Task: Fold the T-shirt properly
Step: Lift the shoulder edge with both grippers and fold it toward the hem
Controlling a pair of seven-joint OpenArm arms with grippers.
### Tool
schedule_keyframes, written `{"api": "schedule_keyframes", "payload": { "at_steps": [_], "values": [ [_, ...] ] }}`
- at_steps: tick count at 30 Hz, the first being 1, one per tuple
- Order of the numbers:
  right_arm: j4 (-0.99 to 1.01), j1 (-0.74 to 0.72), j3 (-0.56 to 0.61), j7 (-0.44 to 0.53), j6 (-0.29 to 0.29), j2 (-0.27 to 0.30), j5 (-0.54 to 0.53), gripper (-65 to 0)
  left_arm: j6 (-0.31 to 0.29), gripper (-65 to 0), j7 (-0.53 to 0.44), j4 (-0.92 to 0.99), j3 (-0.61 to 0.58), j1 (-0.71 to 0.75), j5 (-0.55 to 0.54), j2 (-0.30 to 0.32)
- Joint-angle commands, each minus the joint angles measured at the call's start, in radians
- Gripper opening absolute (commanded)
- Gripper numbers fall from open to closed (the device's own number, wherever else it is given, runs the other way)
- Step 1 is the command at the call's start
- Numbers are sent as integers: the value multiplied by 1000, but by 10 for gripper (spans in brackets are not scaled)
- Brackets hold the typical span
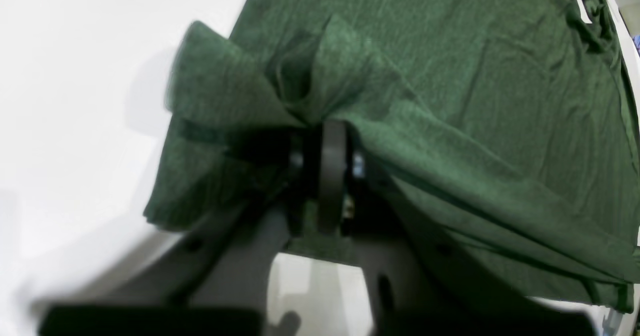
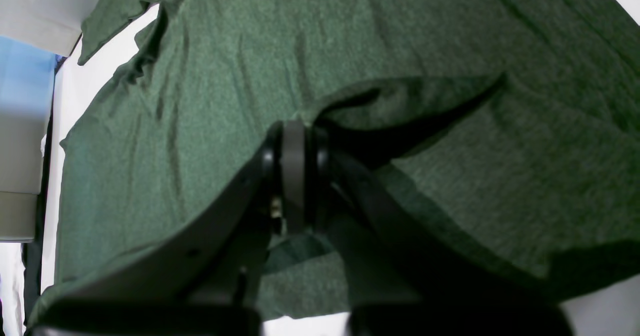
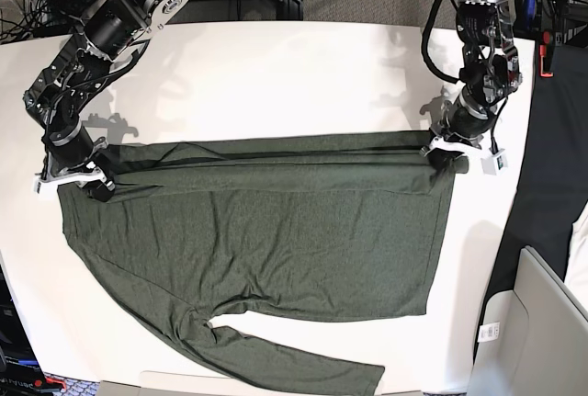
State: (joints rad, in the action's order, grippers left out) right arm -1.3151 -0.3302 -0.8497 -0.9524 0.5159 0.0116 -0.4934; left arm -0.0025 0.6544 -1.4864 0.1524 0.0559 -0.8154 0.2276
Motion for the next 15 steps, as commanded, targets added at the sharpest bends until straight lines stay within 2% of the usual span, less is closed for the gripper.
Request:
{"api": "schedule_keyframes", "payload": {
  "at_steps": [1,5,11,15],
  "values": [
    [-17,-24,0,25,5,14,-20,-643,-3,-566,-18,-21,6,-17,-6,13],
    [-24,-4,0,23,5,15,-20,-643,-3,-518,-15,-55,6,-11,-6,16],
    [-25,18,0,17,5,35,-41,-643,-3,-495,69,-63,11,-3,-6,19],
    [-27,18,-4,-55,5,37,-58,-643,-4,-455,74,-79,13,2,-8,19]
  ]
}}
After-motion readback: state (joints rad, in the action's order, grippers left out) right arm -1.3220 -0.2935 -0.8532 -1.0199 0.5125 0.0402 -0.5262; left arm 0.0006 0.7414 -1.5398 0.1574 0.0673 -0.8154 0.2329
